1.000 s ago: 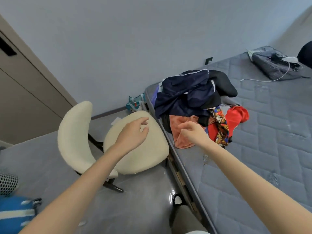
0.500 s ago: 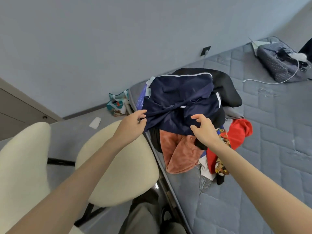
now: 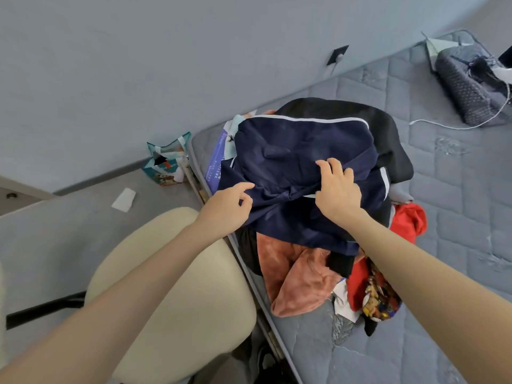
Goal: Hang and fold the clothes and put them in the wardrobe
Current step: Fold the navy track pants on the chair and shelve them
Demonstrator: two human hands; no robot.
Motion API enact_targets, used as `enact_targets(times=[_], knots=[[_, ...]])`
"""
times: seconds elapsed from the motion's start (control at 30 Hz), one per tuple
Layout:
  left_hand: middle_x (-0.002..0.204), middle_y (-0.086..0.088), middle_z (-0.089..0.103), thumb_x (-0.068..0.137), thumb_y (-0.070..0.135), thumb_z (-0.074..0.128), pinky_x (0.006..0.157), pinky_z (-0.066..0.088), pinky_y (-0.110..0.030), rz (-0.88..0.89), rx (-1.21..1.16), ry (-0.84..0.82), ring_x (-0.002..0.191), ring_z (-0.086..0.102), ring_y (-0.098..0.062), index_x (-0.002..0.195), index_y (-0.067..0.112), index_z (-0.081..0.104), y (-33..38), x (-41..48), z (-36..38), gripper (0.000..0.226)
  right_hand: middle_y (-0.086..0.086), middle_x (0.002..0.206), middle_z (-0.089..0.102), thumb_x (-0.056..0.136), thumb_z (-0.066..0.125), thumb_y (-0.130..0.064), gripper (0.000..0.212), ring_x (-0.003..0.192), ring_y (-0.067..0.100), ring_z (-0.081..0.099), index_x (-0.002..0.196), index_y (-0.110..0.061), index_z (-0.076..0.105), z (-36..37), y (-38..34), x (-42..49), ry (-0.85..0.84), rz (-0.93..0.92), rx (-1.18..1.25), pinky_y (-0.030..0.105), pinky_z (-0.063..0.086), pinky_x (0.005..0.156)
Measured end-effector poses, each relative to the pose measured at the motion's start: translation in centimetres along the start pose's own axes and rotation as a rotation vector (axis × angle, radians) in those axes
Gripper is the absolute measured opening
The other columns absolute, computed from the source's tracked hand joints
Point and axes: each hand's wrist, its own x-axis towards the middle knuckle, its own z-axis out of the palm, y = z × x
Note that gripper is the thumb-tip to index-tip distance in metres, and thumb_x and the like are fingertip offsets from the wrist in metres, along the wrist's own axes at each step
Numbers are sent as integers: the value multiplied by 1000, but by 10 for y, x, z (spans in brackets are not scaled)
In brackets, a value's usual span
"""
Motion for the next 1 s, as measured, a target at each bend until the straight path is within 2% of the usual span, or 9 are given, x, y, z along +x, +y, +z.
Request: enact_targets(times=[0.1, 0.2, 0.3, 0.37, 0.43, 0.5, 0.63, 0.87, 1.0], knots=[[110, 11, 66, 97, 22, 42, 88, 43, -32, -10, -1, -5, 104, 59, -18, 136, 24, 47, 1, 7, 7, 40, 6, 122, 50, 90, 57, -5, 29, 99, 29, 54, 117, -12, 49, 2, 7, 8, 71, -88, -142, 35, 41, 67], [116, 11, 64, 97, 24, 41, 92, 45, -36, -22, 16, 1, 107, 58, -19, 137, 27, 46, 4, 7, 14, 40, 7, 110, 61, 95, 52, -16, 16, 99, 29, 58, 109, -13, 58, 2, 8, -3, -32, -125, -27, 34, 41, 71], [126, 9, 59, 97, 27, 42, 91, 45, -36, -63, 95, 19, 111, 57, -20, 139, 29, 42, 1, 3, 24, 42, 8, 111, 66, 91, 57, -29, 23, 106, 30, 59, 108, -16, 66, 18, 5, -44, -333, -208, 96, 36, 47, 82], [131, 5, 56, 97, 27, 43, 89, 43, -34, -101, 111, -1, 113, 55, -21, 140, 28, 40, -2, -3, 34, 44, 9, 115, 66, 89, 59, -30, 29, 108, 30, 60, 111, -13, 66, 37, 11, -76, -614, -219, 51, 36, 50, 85], [134, 1, 53, 97, 28, 43, 92, 43, -35, -142, 103, -47, 115, 54, -22, 142, 27, 38, -4, -10, 44, 45, 10, 119, 63, 88, 59, -33, 35, 111, 30, 59, 116, -11, 63, 52, 21, -99, -746, -172, -56, 35, 49, 86], [134, 0, 52, 97, 29, 43, 94, 43, -36, -176, 97, -81, 116, 53, -23, 143, 26, 36, -8, -18, 53, 46, 7, 119, 64, 88, 59, -41, 36, 112, 27, 59, 114, -16, 63, 58, 25, -108, -665, -159, -78, 33, 47, 87], [135, 0, 50, 98, 28, 42, 93, 43, -36, -228, 107, -98, 118, 51, -21, 144, 26, 35, -20, -28, 66, 47, -5, 115, 61, 90, 59, -39, 26, 112, 19, 52, 112, -25, 61, 54, 15, -94, -271, -216, 264, 34, 47, 86], [140, -1, 48, 98, 25, 43, 99, 44, -39, -255, 20, -82, 122, 50, -21, 145, 23, 35, -49, -24, 80, 48, 7, 144, 39, 87, 66, -25, 68, 134, 26, 34, 144, -13, 30, 83, -41, -28, -199, -63, 670, 33, 34, 103], [141, 1, 48, 98, 22, 44, 101, 42, -36, -208, -53, -54, 121, 51, -21, 145, 23, 36, -68, -13, 73, 48, 7, 146, 40, 85, 69, -34, 84, 136, 30, 31, 150, -20, 18, 106, -78, 8, -370, 107, 862, 45, 30, 112]])
